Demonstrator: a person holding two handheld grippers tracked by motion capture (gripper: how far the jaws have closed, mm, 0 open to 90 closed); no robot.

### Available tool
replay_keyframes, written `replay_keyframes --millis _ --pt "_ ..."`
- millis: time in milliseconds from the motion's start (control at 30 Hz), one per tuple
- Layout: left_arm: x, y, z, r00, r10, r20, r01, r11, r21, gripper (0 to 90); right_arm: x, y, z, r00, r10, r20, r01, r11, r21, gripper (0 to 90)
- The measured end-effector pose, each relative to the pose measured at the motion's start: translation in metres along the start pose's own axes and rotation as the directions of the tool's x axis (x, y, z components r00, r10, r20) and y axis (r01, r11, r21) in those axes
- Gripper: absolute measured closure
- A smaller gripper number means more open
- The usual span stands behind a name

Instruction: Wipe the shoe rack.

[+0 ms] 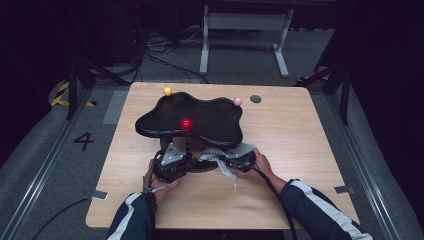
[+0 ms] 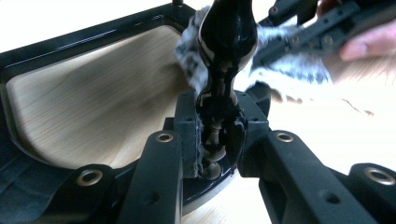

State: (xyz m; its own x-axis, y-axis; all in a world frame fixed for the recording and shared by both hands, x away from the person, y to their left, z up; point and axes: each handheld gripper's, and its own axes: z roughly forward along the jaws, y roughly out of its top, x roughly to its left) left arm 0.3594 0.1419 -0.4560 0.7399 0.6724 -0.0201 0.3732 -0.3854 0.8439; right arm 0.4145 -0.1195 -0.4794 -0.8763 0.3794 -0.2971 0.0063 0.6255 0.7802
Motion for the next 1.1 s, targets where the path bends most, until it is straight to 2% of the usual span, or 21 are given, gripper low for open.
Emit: replay_keyframes --millis 100,267,533,600,667,733,933,1000,1100 --pt "-0.005 0.001 0.003 0.9999 0.01 0.004 -0.01 1.0 -0.001 75.1 0.011 0.004 0.0 0.9997 -0.017 -0.017 0.017 1.0 -0.008 78.0" --pt "-0.011 0.004 0.007 0.9997 0.021 0.015 -0.021 0.9998 0.0 74.9 0.019 0.01 -0.001 0.9995 -0.011 -0.029 0.011 1.0 -0.01 78.1" --pt "-0.016 0.005 0.011 0.9997 0.006 0.022 -0.006 1.0 0.001 74.8 0.037 0.018 -0.005 0.9989 -0.028 -0.038 0.027 0.999 -0.035 78.1" --pt "-0.015 0.006 0.012 0.9997 0.014 0.021 -0.014 0.9999 -0.002 74.8 0.039 0.019 -0.004 0.9989 -0.041 -0.022 0.041 0.999 -0.034 78.1" --pt "-0.014 0.006 0.014 0.9995 0.019 0.026 -0.018 0.9998 -0.009 74.8 0.044 0.02 -0.004 0.9963 -0.085 0.007 0.085 0.996 -0.028 78.1" --pt "-0.014 0.006 0.014 0.9994 0.019 0.027 -0.019 0.9998 -0.009 74.7 0.048 0.022 -0.004 0.9956 -0.093 0.014 0.093 0.995 -0.024 78.1" --pt "-0.015 0.007 0.012 0.9994 0.029 0.021 -0.029 0.9995 0.011 74.4 0.045 0.021 -0.004 0.9967 -0.081 0.0 0.081 0.996 -0.029 78.0" --pt "-0.015 0.007 0.011 0.9993 0.034 0.015 -0.034 0.9994 0.005 73.4 0.042 0.019 -0.005 0.9968 -0.08 -0.005 0.08 0.996 -0.033 78.0" --pt "-0.013 0.008 0.006 0.999 0.039 0.023 -0.038 0.9992 -0.013 70.1 0.035 0.015 -0.006 0.9971 -0.074 0.016 0.074 0.997 -0.021 78.1"
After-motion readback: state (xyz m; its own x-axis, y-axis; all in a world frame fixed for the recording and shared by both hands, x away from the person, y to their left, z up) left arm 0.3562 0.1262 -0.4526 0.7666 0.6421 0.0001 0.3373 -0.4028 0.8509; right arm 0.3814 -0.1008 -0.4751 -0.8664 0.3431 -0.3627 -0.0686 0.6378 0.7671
